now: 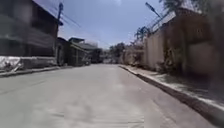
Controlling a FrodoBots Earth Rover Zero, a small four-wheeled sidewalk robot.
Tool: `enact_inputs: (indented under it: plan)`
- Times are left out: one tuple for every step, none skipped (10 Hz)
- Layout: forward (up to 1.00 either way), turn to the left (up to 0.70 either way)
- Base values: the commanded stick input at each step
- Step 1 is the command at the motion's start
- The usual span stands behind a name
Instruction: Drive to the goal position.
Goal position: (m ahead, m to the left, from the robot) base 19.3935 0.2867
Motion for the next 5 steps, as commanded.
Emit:
enact_inputs:
  plan:
    - [1.0, 0.03]
    - [1.0, 0.03]
    - [1.0, 0.03]
    - [1.0, 0.03]
    - [1.0, 0.03]
